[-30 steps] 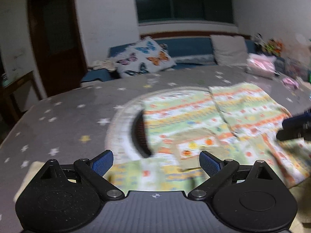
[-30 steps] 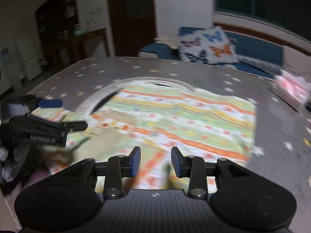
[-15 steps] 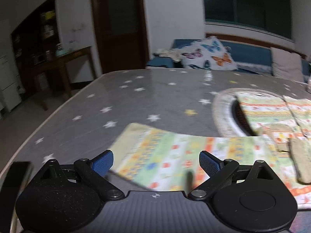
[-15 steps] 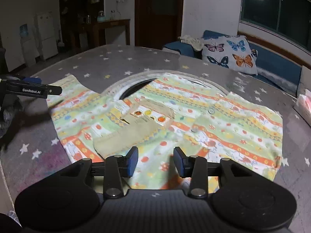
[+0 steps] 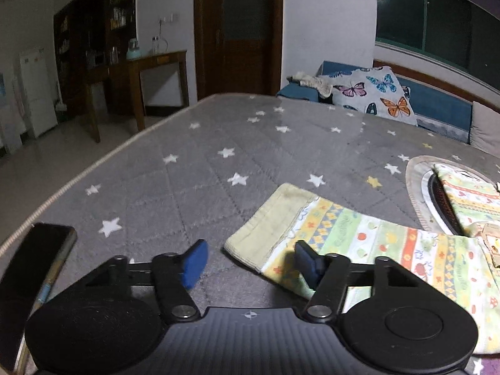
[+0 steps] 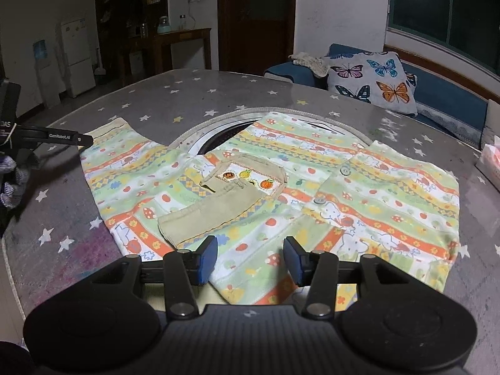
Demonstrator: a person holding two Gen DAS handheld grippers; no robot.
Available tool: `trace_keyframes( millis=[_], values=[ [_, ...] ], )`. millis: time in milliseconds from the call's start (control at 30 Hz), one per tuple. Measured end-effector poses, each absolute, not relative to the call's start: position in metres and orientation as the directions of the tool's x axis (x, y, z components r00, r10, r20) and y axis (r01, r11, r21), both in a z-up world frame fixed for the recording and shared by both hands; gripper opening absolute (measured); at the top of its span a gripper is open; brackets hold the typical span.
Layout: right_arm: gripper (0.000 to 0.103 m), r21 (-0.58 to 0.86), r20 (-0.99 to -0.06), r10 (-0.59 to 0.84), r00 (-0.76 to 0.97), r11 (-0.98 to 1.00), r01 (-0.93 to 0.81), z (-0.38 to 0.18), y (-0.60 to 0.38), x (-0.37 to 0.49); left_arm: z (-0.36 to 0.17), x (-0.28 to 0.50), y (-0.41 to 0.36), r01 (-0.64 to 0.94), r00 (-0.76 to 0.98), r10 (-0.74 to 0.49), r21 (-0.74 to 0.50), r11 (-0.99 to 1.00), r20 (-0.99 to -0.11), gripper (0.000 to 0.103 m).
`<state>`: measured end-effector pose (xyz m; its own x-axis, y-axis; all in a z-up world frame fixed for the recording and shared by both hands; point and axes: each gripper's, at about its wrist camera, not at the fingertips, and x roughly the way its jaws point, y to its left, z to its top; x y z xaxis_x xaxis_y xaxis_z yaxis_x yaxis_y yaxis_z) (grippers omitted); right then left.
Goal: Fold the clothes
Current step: 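Grasp the khaki sleeve cuff with the left gripper, then fold the khaki sleeve across the shirt body with the left gripper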
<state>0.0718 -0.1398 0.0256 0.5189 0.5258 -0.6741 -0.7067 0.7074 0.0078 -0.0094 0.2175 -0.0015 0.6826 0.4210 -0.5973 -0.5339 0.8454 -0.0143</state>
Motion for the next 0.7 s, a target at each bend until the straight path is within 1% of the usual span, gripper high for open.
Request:
trace_keyframes(
  millis=[33, 67, 133, 233, 300, 333, 400, 500, 700],
  values=[
    [0.047, 0.010, -0.673, 0.526, 0.519, 0.709, -0.705, 0.026, -0.140, 0.072, -0.002, -0.009, 0.219, -0.534, 0.684, 0.416, -0.022, 0.845, -0.599, 0.059],
    [0.047, 0.014, -0.672, 0.528, 0.520, 0.711, -0.704, 0.026, -0.140, 0.071, -0.002, -0.009, 0.220, -0.533, 0.686, 0.414, -0.026, 0.846, -0.598, 0.055],
    [0.047, 0.020, -0.669, 0.529, 0.522, 0.715, -0.699, 0.027, -0.142, 0.071, -0.001, -0.006, 0.221, -0.532, 0.690, 0.411, -0.032, 0.846, -0.596, 0.047],
    [0.047, 0.028, -0.665, 0.531, 0.526, 0.721, -0.692, 0.028, -0.143, 0.070, 0.000, -0.004, 0.220, -0.514, 0.703, 0.393, -0.042, 0.857, -0.593, 0.032],
    [0.047, 0.035, -0.661, 0.533, 0.528, 0.725, -0.688, 0.028, -0.145, 0.069, 0.001, -0.004, 0.218, -0.499, 0.715, 0.368, -0.065, 0.864, -0.594, 0.014],
    [0.047, 0.040, -0.658, 0.535, 0.529, 0.727, -0.686, 0.029, -0.146, 0.069, 0.002, -0.003, 0.217, -0.493, 0.719, 0.354, -0.081, 0.866, -0.598, 0.011],
    [0.047, 0.046, -0.653, 0.539, 0.533, 0.730, -0.682, 0.031, -0.149, 0.068, 0.006, -0.003, 0.214, -0.473, 0.737, 0.316, -0.122, 0.873, -0.597, 0.010],
    [0.047, 0.054, -0.643, 0.539, 0.544, 0.741, -0.670, 0.034, -0.155, 0.066, 0.022, -0.002, 0.198, -0.391, 0.794, 0.221, -0.197, 0.899, -0.566, 0.010],
    [0.047, 0.085, -0.630, 0.520, 0.577, 0.785, -0.614, 0.035, -0.181, 0.067, 0.056, 0.017, 0.137, -0.139, 0.875, -0.025, -0.299, 0.944, -0.484, 0.010]
  ],
)
